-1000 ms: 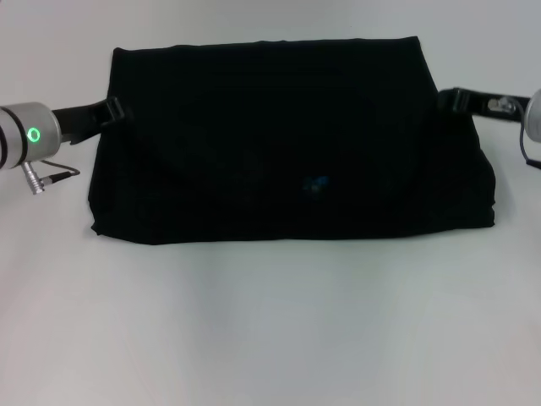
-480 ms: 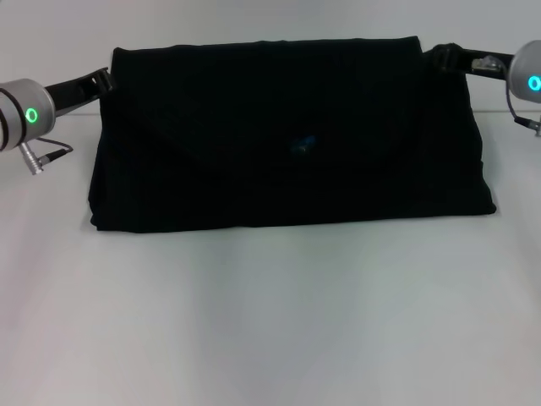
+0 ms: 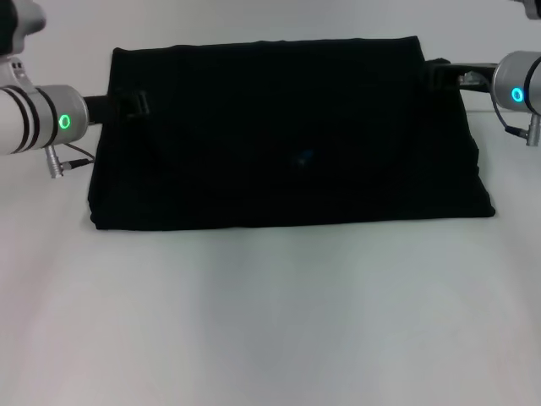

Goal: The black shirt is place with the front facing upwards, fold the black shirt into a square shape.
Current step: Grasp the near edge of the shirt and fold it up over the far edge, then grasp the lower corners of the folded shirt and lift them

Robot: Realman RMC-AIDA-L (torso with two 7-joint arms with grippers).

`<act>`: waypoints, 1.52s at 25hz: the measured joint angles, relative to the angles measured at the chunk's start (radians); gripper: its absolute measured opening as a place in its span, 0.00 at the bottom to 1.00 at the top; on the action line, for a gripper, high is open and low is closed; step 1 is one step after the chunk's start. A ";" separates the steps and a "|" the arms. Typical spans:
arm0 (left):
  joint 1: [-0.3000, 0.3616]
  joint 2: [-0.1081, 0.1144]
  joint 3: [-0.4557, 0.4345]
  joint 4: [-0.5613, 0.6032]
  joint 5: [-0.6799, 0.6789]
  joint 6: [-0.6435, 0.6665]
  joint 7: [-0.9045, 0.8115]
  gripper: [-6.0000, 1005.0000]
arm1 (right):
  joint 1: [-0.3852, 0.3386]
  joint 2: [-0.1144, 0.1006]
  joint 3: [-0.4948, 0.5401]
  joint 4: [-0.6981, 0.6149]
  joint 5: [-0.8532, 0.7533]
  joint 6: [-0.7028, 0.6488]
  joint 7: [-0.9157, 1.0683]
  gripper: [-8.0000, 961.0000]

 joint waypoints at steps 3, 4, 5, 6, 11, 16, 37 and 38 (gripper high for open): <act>-0.011 0.018 -0.004 -0.014 0.014 0.046 -0.033 0.03 | -0.003 -0.009 0.002 -0.032 -0.047 -0.055 0.041 0.13; 0.007 0.017 -0.016 0.015 0.007 0.079 -0.035 0.03 | -0.013 -0.011 0.007 -0.060 -0.054 -0.089 0.063 0.13; 0.061 0.003 -0.043 0.105 -0.014 0.153 -0.040 0.03 | -0.069 -0.010 0.024 -0.168 -0.038 -0.188 0.106 0.17; 0.092 -0.005 -0.054 0.152 -0.028 0.195 -0.043 0.06 | -0.102 -0.008 0.037 -0.223 -0.022 -0.236 0.120 0.21; 0.193 -0.012 -0.071 0.231 -0.092 0.322 -0.046 0.23 | -0.222 -0.009 0.076 -0.351 0.107 -0.427 0.125 0.42; 0.271 -0.018 -0.113 0.204 -0.206 0.441 0.053 0.42 | -0.301 -0.037 0.095 -0.310 0.199 -0.617 0.108 0.65; 0.263 0.019 -0.103 -0.009 -0.158 0.275 0.112 0.90 | -0.337 -0.017 0.218 -0.240 0.221 -0.737 0.011 0.84; 0.262 0.016 -0.096 -0.009 -0.148 0.265 0.116 0.90 | -0.337 -0.017 0.220 -0.240 0.221 -0.737 0.011 0.84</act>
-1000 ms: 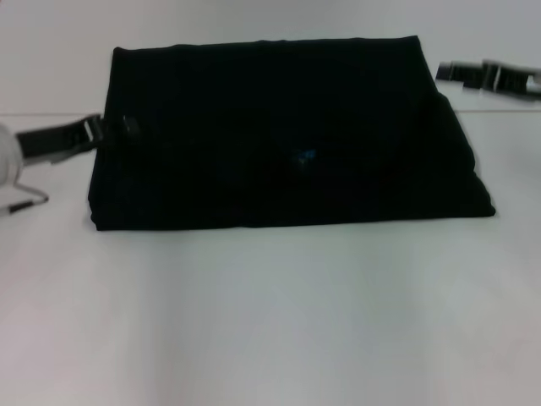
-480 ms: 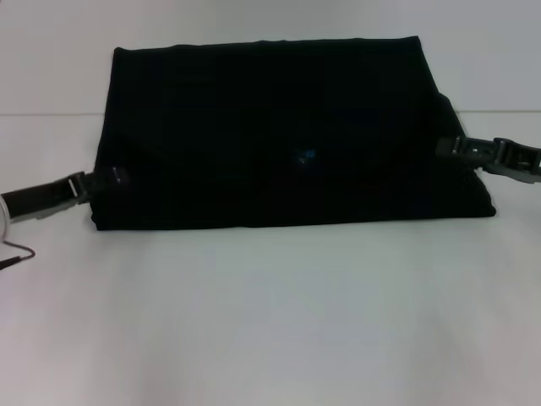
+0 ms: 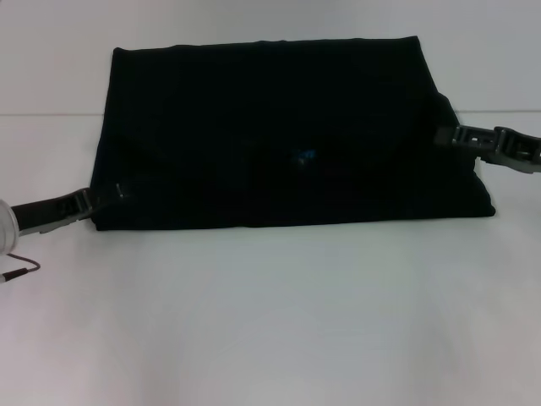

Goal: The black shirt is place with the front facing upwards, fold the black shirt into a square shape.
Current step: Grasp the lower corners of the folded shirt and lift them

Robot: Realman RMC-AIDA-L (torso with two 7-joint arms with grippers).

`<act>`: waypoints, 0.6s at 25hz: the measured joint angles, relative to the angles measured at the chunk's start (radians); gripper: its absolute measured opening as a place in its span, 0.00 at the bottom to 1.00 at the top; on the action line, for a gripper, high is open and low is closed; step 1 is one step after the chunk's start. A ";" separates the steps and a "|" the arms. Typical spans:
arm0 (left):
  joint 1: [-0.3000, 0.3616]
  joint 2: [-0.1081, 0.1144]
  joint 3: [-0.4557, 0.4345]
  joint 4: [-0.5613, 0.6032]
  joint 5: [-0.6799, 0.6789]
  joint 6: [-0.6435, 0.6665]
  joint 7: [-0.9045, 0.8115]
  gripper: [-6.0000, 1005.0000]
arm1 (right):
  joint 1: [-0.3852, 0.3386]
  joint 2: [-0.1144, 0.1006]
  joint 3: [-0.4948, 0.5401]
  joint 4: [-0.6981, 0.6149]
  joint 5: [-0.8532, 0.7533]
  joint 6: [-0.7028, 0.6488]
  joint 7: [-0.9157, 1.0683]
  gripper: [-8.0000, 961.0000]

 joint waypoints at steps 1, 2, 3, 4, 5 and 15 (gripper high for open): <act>-0.001 -0.001 0.006 0.000 0.008 -0.005 0.001 0.89 | 0.000 0.000 0.002 0.000 0.001 0.000 0.000 0.84; -0.002 -0.003 0.010 0.000 0.013 -0.009 0.002 0.89 | 0.000 -0.001 0.006 0.001 0.006 -0.001 -0.001 0.84; -0.004 -0.005 0.014 0.000 0.019 -0.013 0.003 0.88 | 0.000 -0.001 0.006 0.001 0.006 -0.001 -0.001 0.84; -0.005 -0.009 0.016 0.002 0.024 -0.015 0.003 0.87 | -0.001 -0.002 0.008 0.002 0.010 -0.001 -0.001 0.84; -0.005 -0.011 0.016 0.005 0.024 -0.015 0.003 0.87 | -0.002 -0.002 0.009 0.003 0.015 -0.002 -0.002 0.84; -0.013 -0.013 0.068 0.027 0.029 -0.015 0.005 0.77 | -0.011 -0.005 0.012 0.004 0.038 -0.004 -0.003 0.84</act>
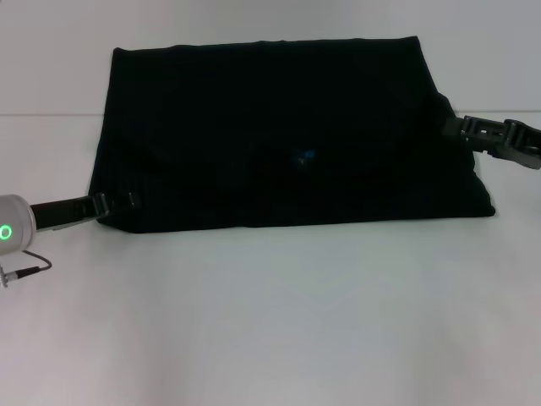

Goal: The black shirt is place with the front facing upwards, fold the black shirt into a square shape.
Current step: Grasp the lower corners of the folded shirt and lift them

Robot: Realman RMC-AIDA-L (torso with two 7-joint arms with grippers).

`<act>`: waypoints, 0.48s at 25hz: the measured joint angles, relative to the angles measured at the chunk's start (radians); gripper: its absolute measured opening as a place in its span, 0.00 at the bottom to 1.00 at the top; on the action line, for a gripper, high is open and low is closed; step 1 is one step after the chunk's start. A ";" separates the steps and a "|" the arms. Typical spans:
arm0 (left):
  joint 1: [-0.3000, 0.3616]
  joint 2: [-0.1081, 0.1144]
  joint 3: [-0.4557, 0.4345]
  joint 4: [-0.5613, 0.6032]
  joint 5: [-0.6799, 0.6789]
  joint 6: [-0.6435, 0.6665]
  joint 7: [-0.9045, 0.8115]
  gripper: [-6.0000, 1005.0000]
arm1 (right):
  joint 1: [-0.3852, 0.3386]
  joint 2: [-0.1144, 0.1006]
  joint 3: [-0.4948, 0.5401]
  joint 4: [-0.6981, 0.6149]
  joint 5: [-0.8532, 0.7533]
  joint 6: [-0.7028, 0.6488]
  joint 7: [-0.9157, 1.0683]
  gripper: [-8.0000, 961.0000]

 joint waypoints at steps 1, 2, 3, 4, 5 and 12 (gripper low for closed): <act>-0.001 0.000 0.004 0.002 0.000 -0.002 -0.002 0.74 | 0.000 0.000 0.000 0.000 0.000 0.000 0.000 0.84; 0.000 -0.002 0.006 0.008 0.000 -0.005 -0.003 0.71 | 0.000 0.000 0.001 0.000 0.000 -0.001 0.000 0.84; 0.000 -0.003 0.005 0.011 0.000 -0.006 -0.003 0.69 | 0.000 0.000 0.001 0.000 0.001 -0.001 0.000 0.84; 0.003 -0.006 0.003 0.021 0.003 -0.008 -0.009 0.66 | 0.000 0.000 0.001 0.000 0.001 -0.001 0.000 0.84; 0.005 -0.007 0.002 0.024 0.006 -0.010 -0.013 0.63 | 0.000 0.000 0.002 0.000 0.001 -0.002 0.000 0.84; 0.008 -0.003 0.001 0.033 0.036 -0.009 -0.048 0.36 | 0.006 -0.009 -0.004 0.000 -0.003 -0.014 0.000 0.84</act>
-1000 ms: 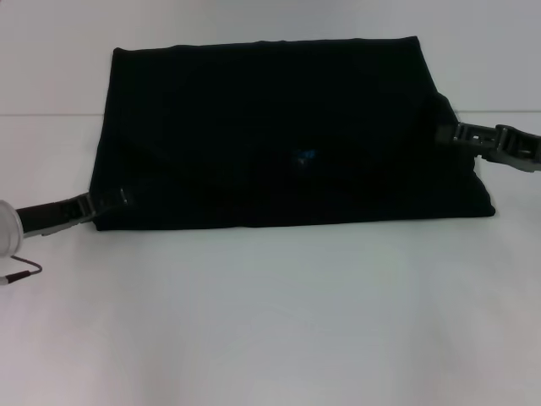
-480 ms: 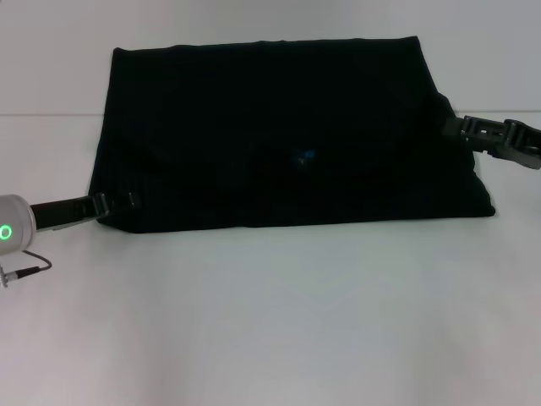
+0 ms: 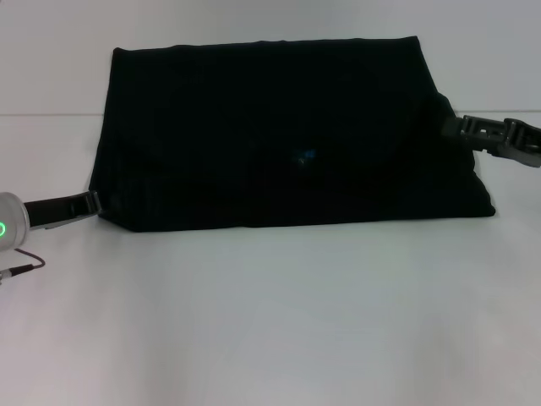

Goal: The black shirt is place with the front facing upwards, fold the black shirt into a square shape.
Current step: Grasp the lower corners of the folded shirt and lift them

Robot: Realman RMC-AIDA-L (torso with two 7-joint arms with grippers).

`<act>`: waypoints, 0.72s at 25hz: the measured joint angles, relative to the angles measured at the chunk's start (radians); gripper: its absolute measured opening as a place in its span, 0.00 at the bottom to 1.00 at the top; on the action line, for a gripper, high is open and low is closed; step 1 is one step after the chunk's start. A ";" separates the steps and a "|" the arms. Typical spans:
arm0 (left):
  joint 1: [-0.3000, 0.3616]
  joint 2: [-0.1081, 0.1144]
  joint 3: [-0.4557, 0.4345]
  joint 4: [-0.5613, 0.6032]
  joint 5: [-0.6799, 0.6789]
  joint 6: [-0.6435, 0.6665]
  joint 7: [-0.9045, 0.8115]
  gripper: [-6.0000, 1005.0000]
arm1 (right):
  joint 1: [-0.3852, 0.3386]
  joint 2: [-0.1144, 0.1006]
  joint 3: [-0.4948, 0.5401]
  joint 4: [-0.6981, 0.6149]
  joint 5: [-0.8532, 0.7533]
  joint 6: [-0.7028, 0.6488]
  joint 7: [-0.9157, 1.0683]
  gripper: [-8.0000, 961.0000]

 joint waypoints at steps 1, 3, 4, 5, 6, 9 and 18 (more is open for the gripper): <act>-0.001 0.002 0.000 0.000 0.000 0.005 -0.002 0.32 | 0.001 -0.005 -0.002 0.000 -0.007 -0.008 0.001 0.84; -0.005 0.009 -0.005 -0.001 -0.006 0.026 -0.005 0.25 | 0.003 -0.018 -0.004 -0.003 -0.032 -0.032 0.010 0.84; -0.007 0.013 -0.012 -0.002 -0.009 0.042 -0.006 0.21 | 0.005 -0.026 -0.004 -0.005 -0.048 -0.045 0.022 0.84; -0.010 0.019 -0.026 -0.004 -0.012 0.063 -0.006 0.17 | 0.006 -0.037 -0.004 -0.008 -0.066 -0.058 0.036 0.84; -0.017 0.027 -0.047 -0.009 -0.013 0.093 -0.007 0.15 | 0.008 -0.049 -0.004 -0.009 -0.085 -0.067 0.057 0.84; -0.037 0.055 -0.115 -0.034 -0.014 0.163 -0.026 0.10 | 0.018 -0.097 -0.005 -0.012 -0.156 -0.098 0.128 0.84; -0.056 0.089 -0.162 -0.058 -0.020 0.191 -0.086 0.07 | 0.131 -0.127 -0.007 -0.008 -0.558 -0.044 0.340 0.84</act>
